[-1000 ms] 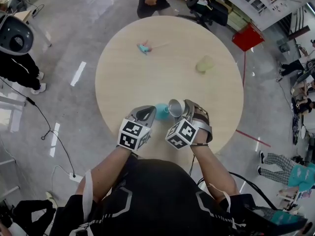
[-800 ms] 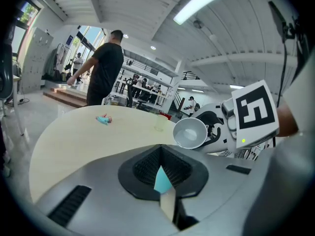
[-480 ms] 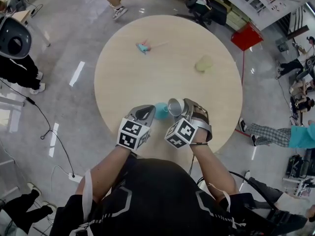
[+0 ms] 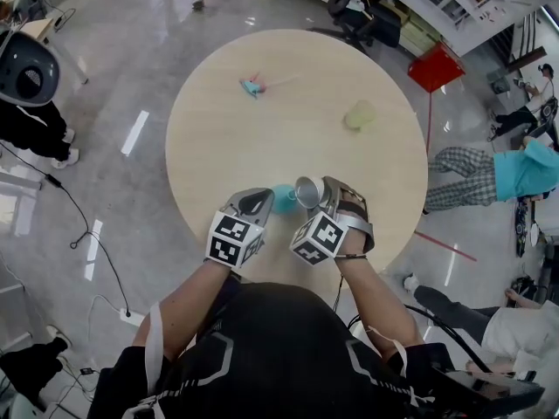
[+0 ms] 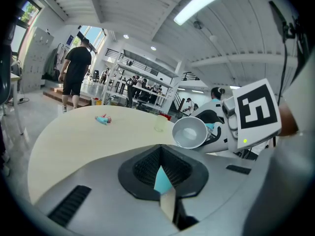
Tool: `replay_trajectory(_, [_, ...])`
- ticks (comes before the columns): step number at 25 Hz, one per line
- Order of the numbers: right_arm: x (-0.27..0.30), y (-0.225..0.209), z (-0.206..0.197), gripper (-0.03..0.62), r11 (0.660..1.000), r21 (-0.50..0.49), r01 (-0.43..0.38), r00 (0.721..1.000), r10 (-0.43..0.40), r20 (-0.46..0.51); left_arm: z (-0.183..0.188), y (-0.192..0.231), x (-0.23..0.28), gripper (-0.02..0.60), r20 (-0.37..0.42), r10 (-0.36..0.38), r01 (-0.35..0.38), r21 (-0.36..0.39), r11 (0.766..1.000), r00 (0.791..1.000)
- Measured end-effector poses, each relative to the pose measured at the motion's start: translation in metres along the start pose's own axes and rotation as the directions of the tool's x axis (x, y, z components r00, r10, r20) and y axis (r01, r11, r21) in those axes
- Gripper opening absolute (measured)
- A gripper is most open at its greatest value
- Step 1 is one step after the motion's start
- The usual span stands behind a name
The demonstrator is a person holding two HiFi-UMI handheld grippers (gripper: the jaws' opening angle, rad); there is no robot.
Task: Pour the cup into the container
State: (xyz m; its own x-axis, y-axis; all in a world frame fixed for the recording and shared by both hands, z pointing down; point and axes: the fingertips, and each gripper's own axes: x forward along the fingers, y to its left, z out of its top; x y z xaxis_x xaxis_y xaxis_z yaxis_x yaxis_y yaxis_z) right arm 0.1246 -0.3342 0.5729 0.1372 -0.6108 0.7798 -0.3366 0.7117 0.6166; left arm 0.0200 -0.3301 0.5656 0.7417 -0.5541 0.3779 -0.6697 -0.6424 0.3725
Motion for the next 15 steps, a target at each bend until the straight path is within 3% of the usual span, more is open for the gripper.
replay_trajectory(15, [-0.0003, -0.0019, -0.0017, 0.302, 1.0, -0.024, 0.014, 1.0, -0.014, -0.009, 0.0011, -0.0023, 0.0011, 0.002, -0.003, 0.0, 0.0, 0.004, 1.0, 1.0])
